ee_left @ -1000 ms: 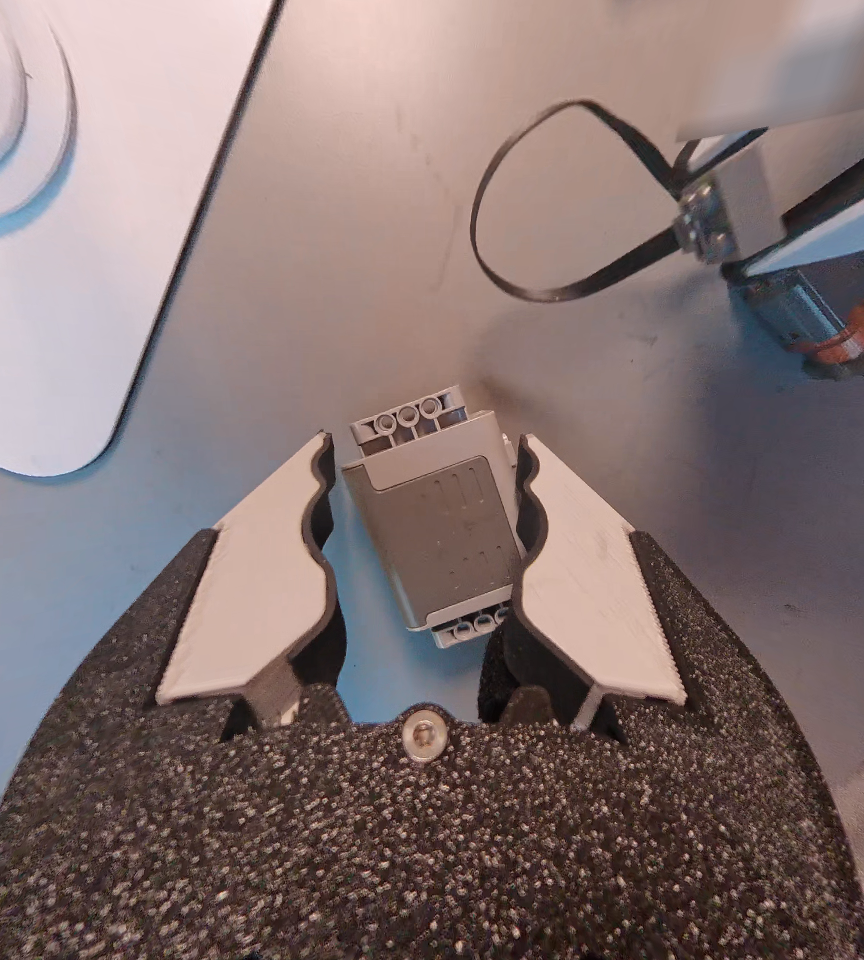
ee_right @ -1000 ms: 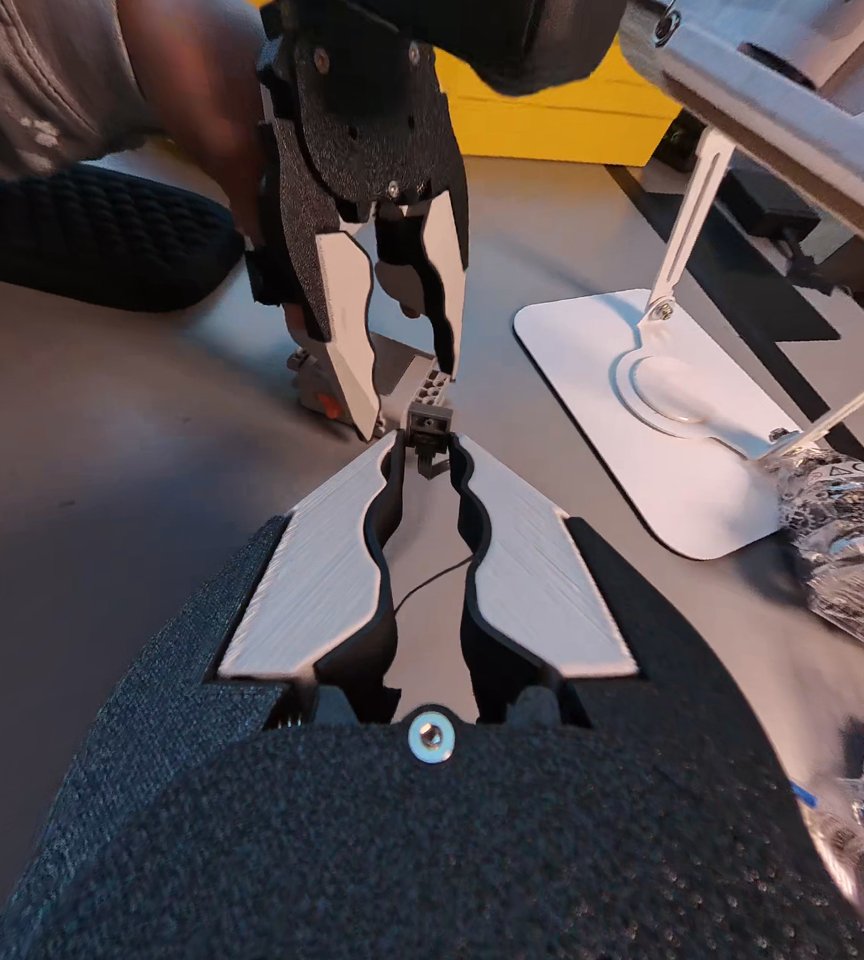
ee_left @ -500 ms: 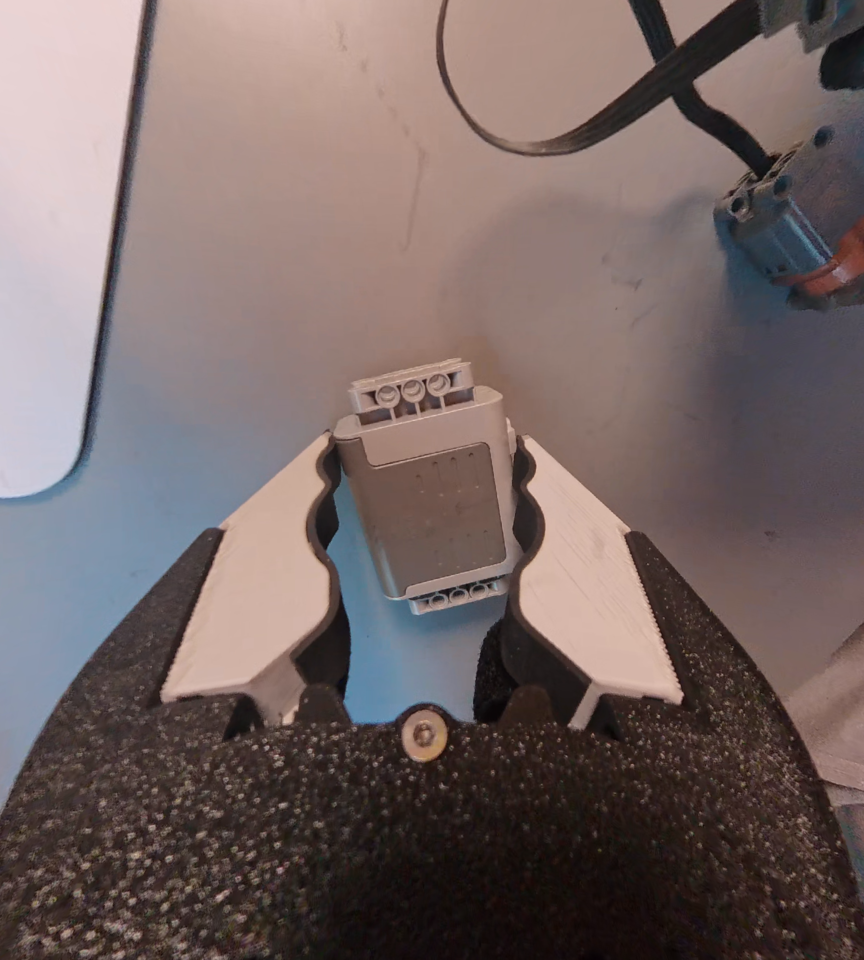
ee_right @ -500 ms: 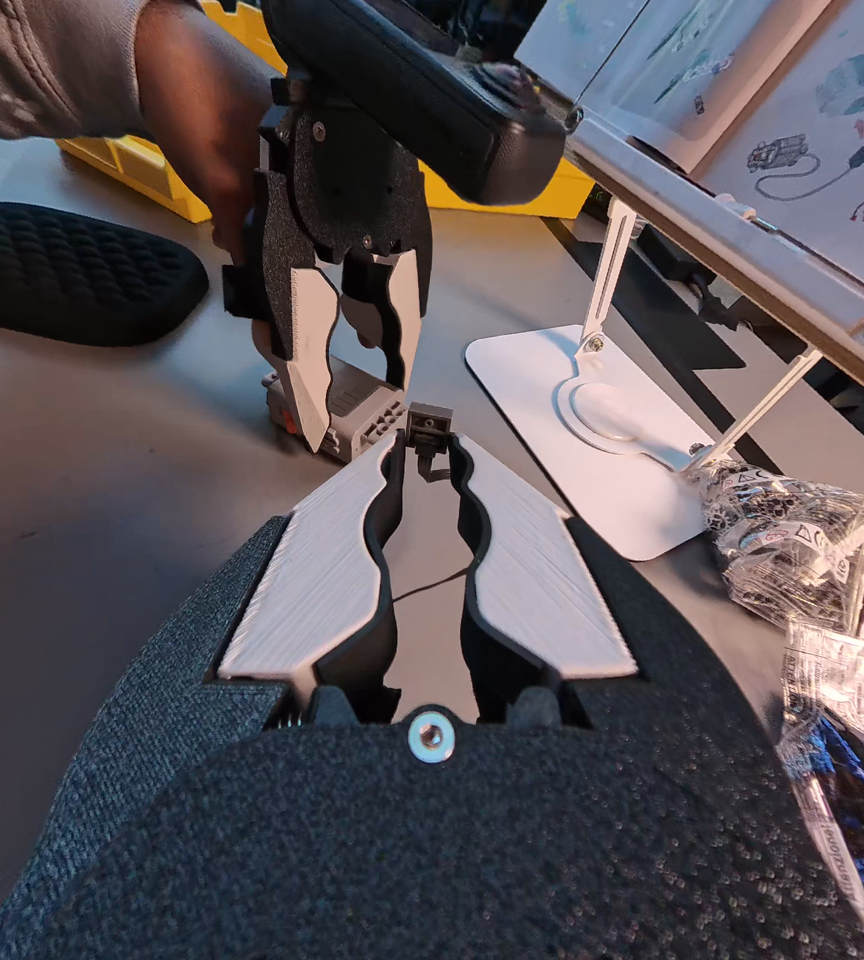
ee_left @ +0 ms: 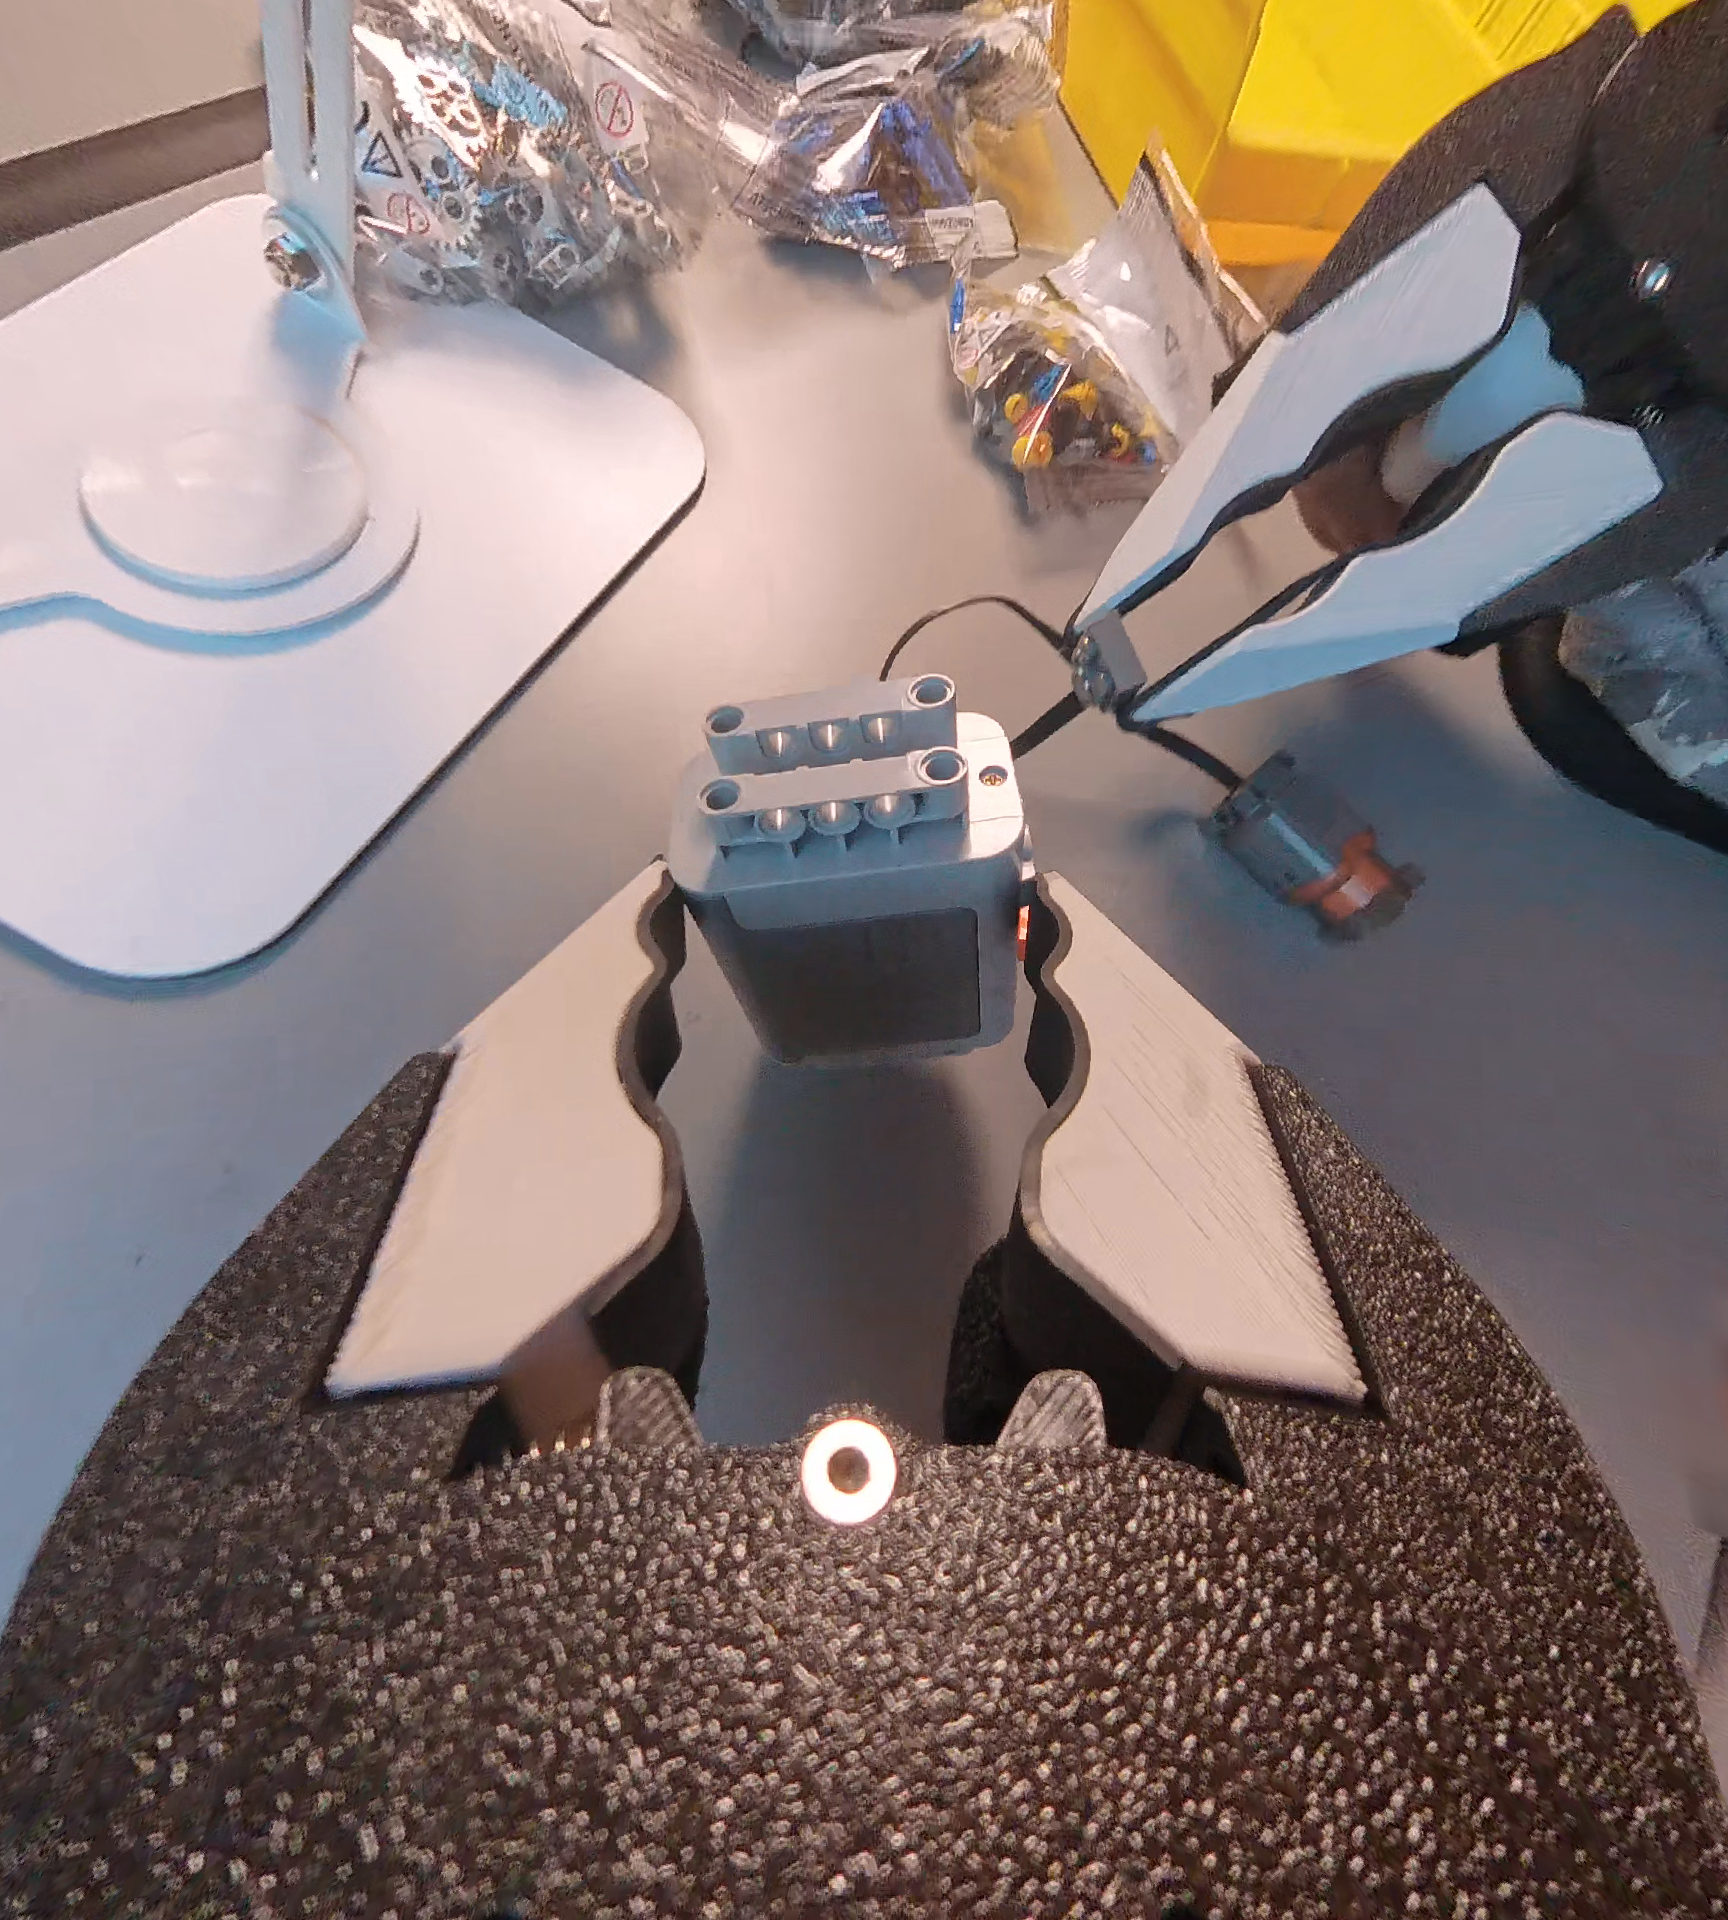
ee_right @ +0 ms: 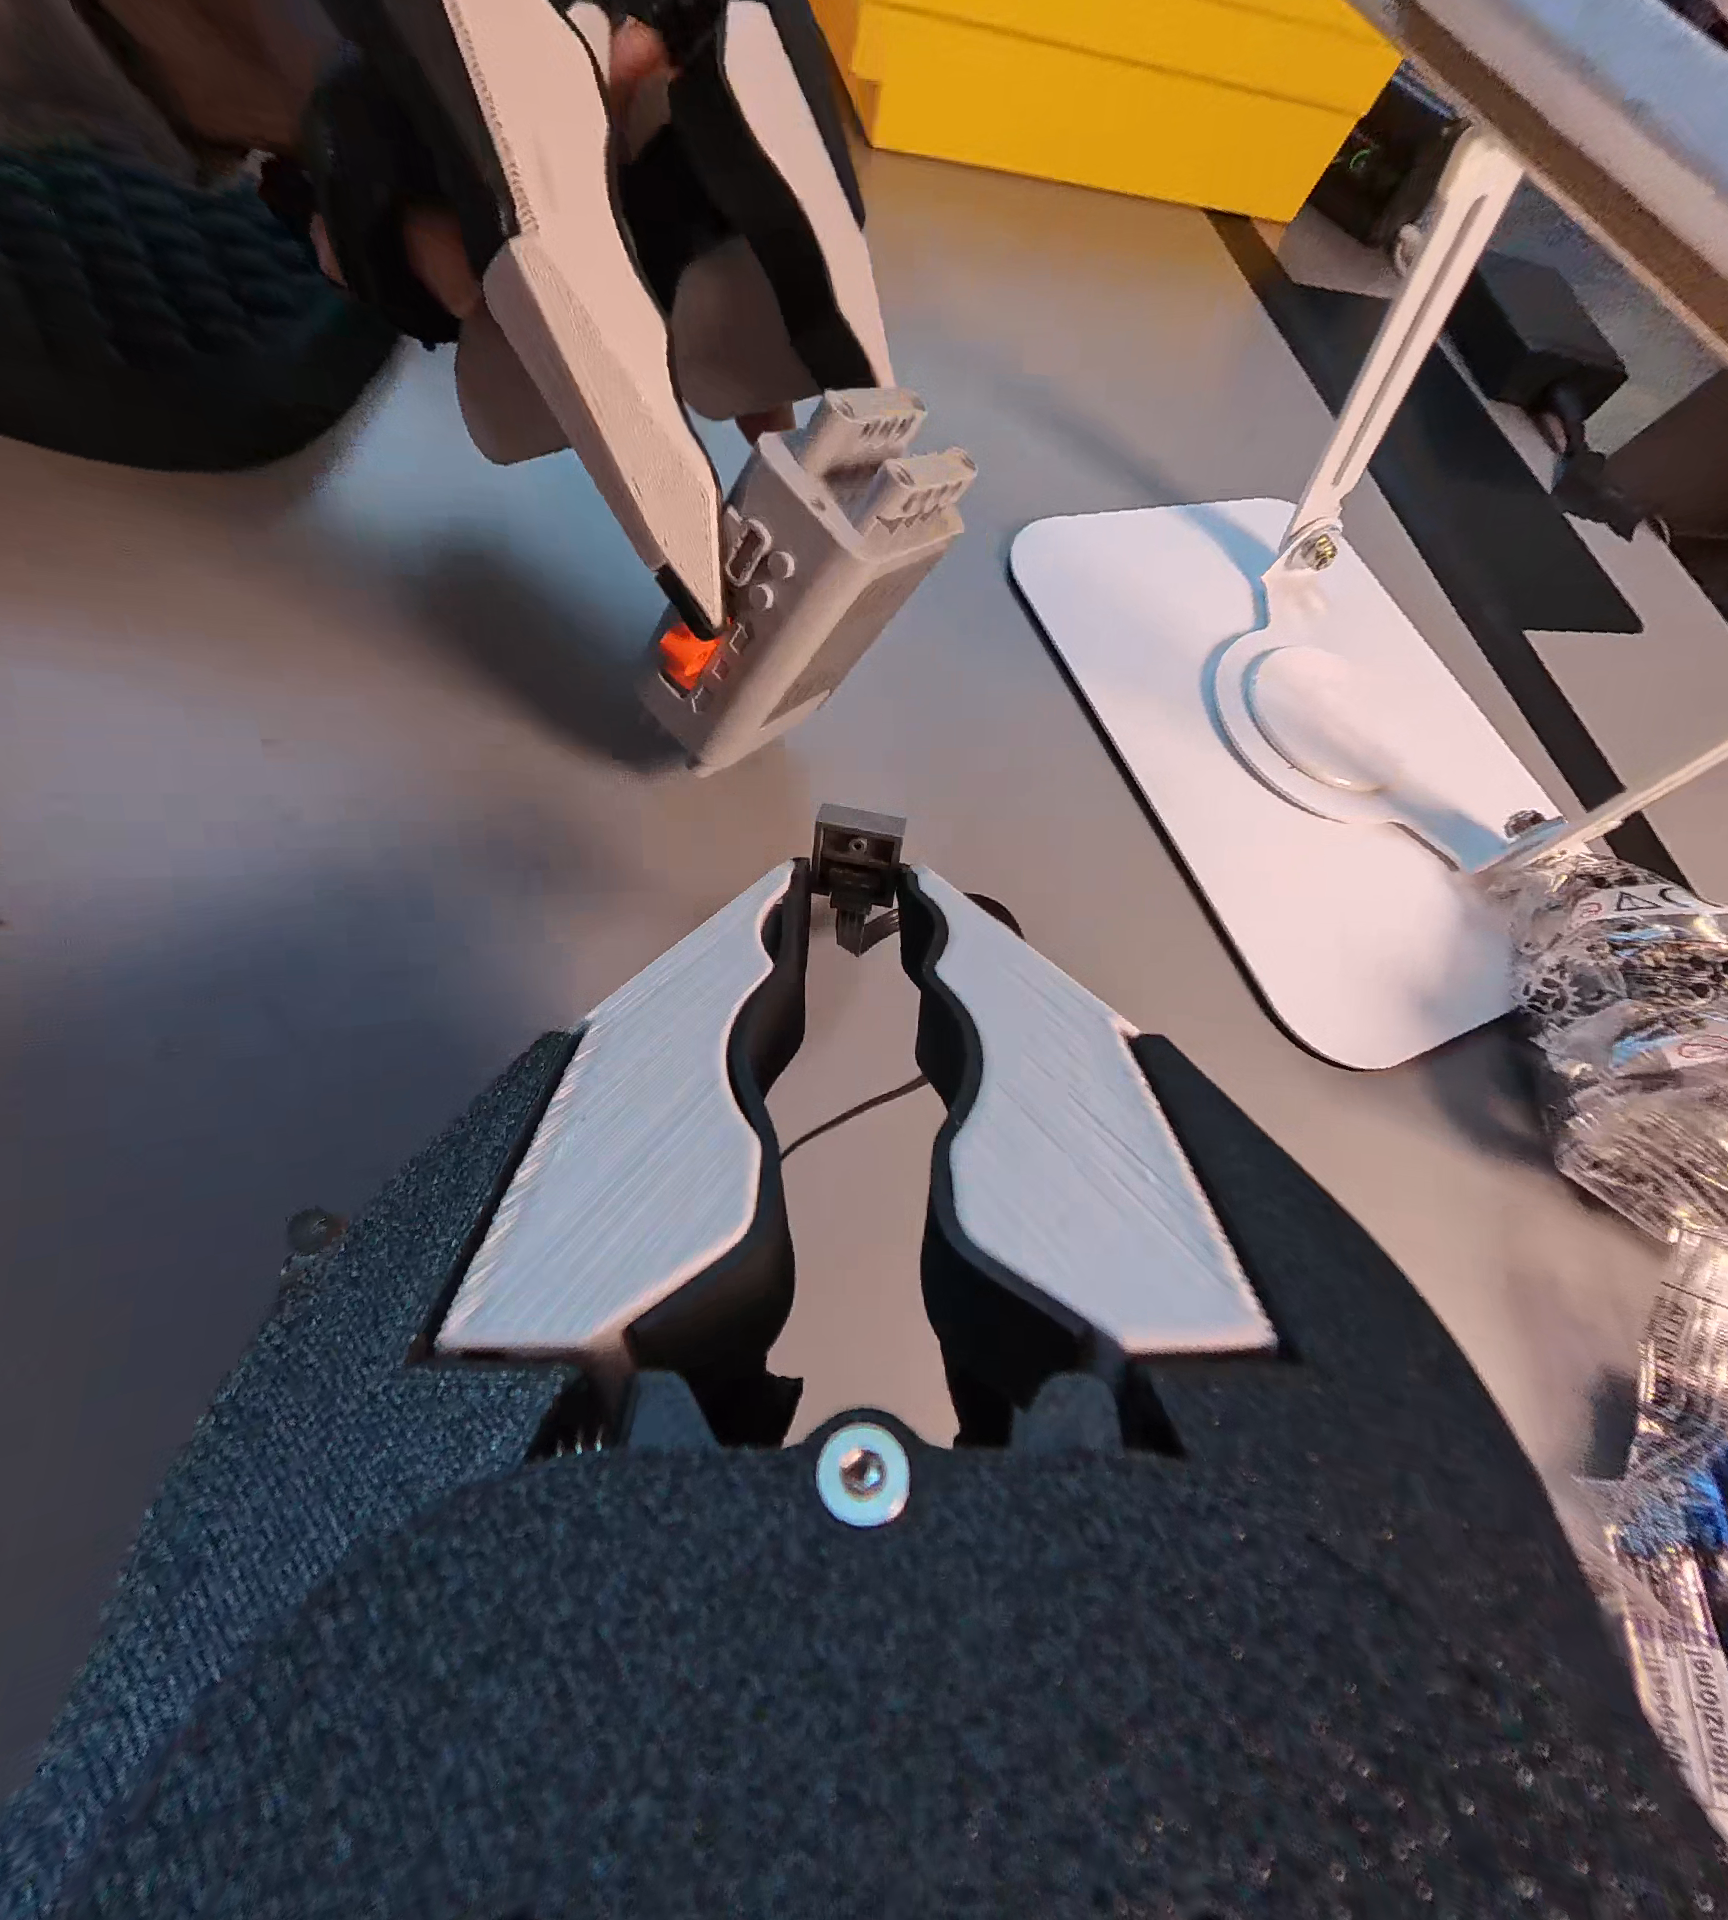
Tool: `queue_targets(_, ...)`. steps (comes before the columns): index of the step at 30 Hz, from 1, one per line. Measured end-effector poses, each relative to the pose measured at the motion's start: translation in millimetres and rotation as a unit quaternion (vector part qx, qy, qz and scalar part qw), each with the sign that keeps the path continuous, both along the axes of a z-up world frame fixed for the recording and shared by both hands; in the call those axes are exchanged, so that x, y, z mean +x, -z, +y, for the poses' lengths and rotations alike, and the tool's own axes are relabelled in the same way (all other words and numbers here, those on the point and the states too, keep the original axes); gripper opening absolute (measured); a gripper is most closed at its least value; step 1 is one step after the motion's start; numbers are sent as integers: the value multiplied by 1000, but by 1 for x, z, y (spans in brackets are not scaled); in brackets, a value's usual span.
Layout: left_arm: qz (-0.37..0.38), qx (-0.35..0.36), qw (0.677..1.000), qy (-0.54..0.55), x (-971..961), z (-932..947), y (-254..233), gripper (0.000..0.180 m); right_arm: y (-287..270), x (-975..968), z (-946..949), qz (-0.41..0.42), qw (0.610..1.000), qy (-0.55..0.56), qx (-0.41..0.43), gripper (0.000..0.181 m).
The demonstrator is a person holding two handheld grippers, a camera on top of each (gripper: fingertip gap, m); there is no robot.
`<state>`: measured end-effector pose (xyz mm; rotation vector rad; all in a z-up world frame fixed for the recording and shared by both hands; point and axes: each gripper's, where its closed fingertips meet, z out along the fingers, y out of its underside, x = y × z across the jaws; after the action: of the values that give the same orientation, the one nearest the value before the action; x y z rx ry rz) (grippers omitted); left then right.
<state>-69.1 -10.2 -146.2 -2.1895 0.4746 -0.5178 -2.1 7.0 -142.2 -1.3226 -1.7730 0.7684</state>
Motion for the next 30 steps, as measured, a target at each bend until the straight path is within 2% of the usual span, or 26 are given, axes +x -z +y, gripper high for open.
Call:
queue_targets(9, 90, 11, 996, 2, -20, -44, 14, 63, 2, -5, -5, 7, 1000, -6, -13, 16)
queue_targets(14, 158, -42, 986, 5, -26, -68, 43, 60, 1, -5, -5, 9, 1000, -6, -14, 16)
queue_targets(17, 144, -74, 987, -20, -24, -76, 59, 59, 1, -5, -5, 9, 1000, -7, -13, 16)
queue_targets(19, 126, -75, 988, -50, -25, -74, 57, 37, 1, -5, -6, 9, 1000, -8, -14, 16)
queue_targets(20, 134, -76, 986, -60, -26, -74, 58, 35, 1, -5, -7, 9, 1000, -9, -15, 16)
queue_targets(26, 161, -91, 981, -62, -25, -78, 58, 38, 3, -5, -8, 3, 1000, -11, -11, 16)
queue_targets(27, 166, -97, 980, -53, -27, -81, 57, 45, 2, -5, -8, 4, 1000, -11, -10, 16)
queue_targets(30, 210, -69, 974, -39, -46, -76, 42, 50, 1, -5, -7, 6, 1000, -10, -12, 16)
